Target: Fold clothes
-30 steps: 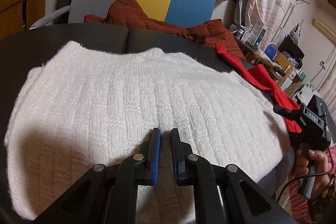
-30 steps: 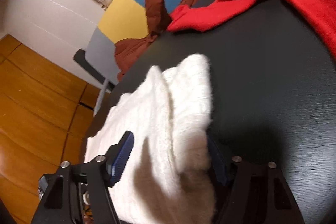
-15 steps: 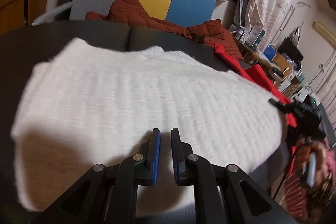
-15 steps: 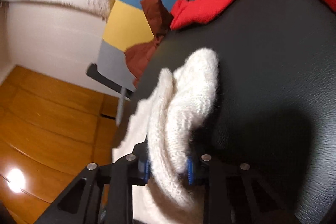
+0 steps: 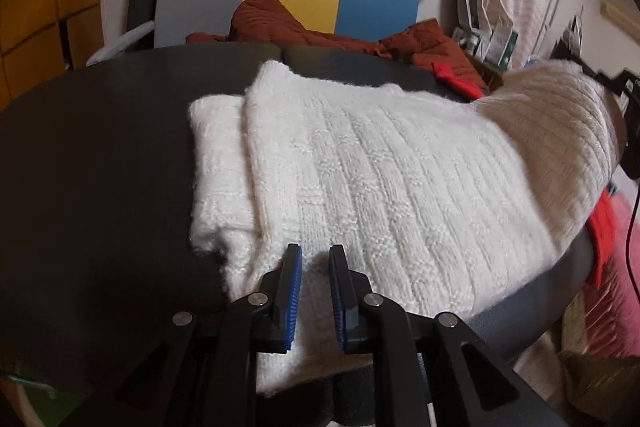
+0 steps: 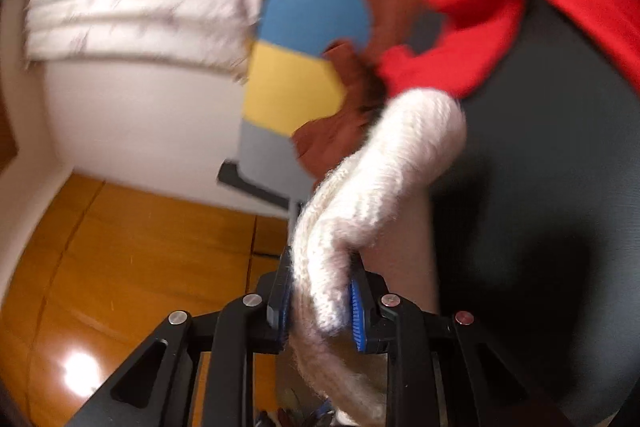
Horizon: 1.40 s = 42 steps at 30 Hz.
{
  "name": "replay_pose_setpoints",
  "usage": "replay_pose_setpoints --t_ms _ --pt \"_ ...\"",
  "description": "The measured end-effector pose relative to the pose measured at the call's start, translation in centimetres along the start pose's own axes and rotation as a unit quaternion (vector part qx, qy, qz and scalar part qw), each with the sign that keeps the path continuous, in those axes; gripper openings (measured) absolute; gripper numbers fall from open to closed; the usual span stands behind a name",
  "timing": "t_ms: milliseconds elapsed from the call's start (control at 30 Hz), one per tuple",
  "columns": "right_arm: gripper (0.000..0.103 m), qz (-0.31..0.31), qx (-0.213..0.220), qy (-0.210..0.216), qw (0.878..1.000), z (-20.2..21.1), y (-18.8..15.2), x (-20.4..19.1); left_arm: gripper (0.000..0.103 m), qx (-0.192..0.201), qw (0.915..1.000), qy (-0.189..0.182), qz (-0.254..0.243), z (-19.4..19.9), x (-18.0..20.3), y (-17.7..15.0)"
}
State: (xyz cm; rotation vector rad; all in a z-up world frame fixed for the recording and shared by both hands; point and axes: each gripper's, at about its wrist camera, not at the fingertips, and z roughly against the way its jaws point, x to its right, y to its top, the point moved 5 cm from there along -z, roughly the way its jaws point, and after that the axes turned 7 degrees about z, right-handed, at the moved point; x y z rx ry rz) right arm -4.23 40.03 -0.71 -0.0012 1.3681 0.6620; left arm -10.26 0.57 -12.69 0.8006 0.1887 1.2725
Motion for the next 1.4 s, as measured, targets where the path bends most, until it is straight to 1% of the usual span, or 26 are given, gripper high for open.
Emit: replay_pose_setpoints --t_ms 33,100,133,200,267,333,367,467,533,567,600,633,700,767,833,933,967,1033,1067,1100,1133,1167,1200,1333,1367,1400 --pt "0.02 0.016 -0.013 0.01 1.0 -1.3 -0.6 -1.8 0.013 0.0 0.9999 -0.012 0.012 0.0 -0.3 0.0" --pt "0.009 0.048 -0.038 0.03 0.998 -3.7 -1.8 -5.4 0.013 -0.001 0.9993 -0.027 0.024 -0.1 -0.7 0.2" --pt "0.0 0.064 -0.054 0.044 0.996 -5.4 -2.6 -7.1 0.013 -0.001 0.999 -0.034 0.027 -0.1 -0.8 0.2" --pt "0.0 0.097 -0.095 0.058 0.989 -9.0 -4.8 -10.3 0.013 0.001 0.9988 -0.041 0.027 -0.1 -0.8 0.1" --pt "0.0 0.134 -0.132 0.038 0.981 -12.6 -7.4 -12.4 0.013 0.003 0.9988 -0.044 0.023 -0.1 -0.8 0.0" --pt "0.001 0.154 -0.153 0.035 0.976 -14.8 -9.5 -13.4 0.013 0.004 0.9986 -0.049 0.022 -0.1 -0.9 0.0" --pt "0.004 0.168 -0.156 0.03 0.973 -15.3 -10.3 -13.6 0.013 0.005 0.9983 -0.052 0.024 0.0 -0.9 0.0" --pt "0.007 0.22 -0.138 -0.018 0.966 -14.3 -11.0 -13.1 0.013 0.008 0.9973 -0.065 0.032 0.0 -1.2 0.0" --pt "0.035 0.243 -0.114 -0.063 0.961 -12.5 -10.3 -11.9 0.013 0.008 0.9968 -0.07 0.039 -0.1 -1.3 0.1" --pt "0.065 0.254 -0.102 -0.086 0.958 -11.5 -9.9 -11.3 0.013 0.007 0.9965 -0.072 0.043 -0.2 -1.3 0.2" --pt "0.075 0.265 -0.089 -0.109 0.954 -10.5 -9.5 -10.7 0.013 0.005 0.9961 -0.074 0.048 -0.2 -1.4 0.3" --pt "0.075 0.275 -0.076 -0.132 0.949 -9.5 -9.1 -10.1 0.013 0.004 0.9958 -0.075 0.052 -0.3 -1.4 0.4" --pt "0.079 0.295 -0.085 -0.149 0.94 -8.4 -9.0 -9.0 0.013 -0.002 0.9941 -0.082 0.071 -0.1 -1.6 0.4" --pt "0.083 0.335 -0.117 -0.171 0.919 -8.6 -10.3 -8.4 0.013 -0.008 0.9916 -0.09 0.093 0.1 -1.8 0.5" --pt "0.084 0.382 -0.145 -0.196 0.892 -9.3 -11.5 -7.7 0.013 -0.011 0.9904 -0.092 0.102 0.2 -1.9 0.6" --pt "0.092 0.459 -0.173 -0.237 0.838 -11.0 -13.2 -6.7 0.013 -0.013 0.9906 -0.09 0.101 0.4 -1.7 0.7" --pt "0.095 0.484 -0.181 -0.25 0.818 -11.6 -13.7 -6.4 0.013 -0.014 0.9913 -0.088 0.096 0.5 -1.6 0.6" --pt "0.094 0.532 -0.198 -0.276 0.776 -12.8 -14.7 -5.8 0.013 -0.016 0.9927 -0.084 0.085 0.5 -1.5 0.4" --pt "0.088 0.555 -0.207 -0.288 0.753 -13.3 -15.2 -5.5 0.013 -0.018 0.993 -0.083 0.082 0.5 -1.4 0.4" --pt "0.068 0.577 -0.214 -0.3 0.729 -13.9 -15.7 -5.2 0.013 -0.021 0.9929 -0.084 0.081 0.4 -1.4 0.3" --pt "0.056 0.563 -0.215 -0.297 0.74 -14.2 -15.1 -4.9 0.013 -0.023 0.9926 -0.087 0.081 0.3 -1.5 0.2" --pt "0.034 0.538 -0.214 -0.289 0.762 -14.4 -14.3 -4.6 0.013 -0.026 0.9923 -0.09 0.081 0.2 -1.5 0.2" --pt "0.016 0.529 -0.198 -0.282 0.776 -14.0 -13.7 -5.2 0.013 -0.029 0.9919 -0.094 0.081 0.1 -1.5 0.2" --pt "0.014 0.51 -0.113 -0.251 0.815 -11.7 -11.6 -8.7 0.013 -0.041 0.9907 -0.103 0.08 -0.4 -1.4 0.3" --pt "0.014 0.525 -0.096 -0.233 0.813 -11.2 -12.0 -10.0 0.013 -0.042 0.9908 -0.103 0.077 -0.4 -1.4 0.3" --pt "0.014 0.547 -0.079 -0.212 0.806 -10.8 -12.7 -11.4 0.013 -0.043 0.9908 -0.105 0.075 -0.5 -1.3 0.3"
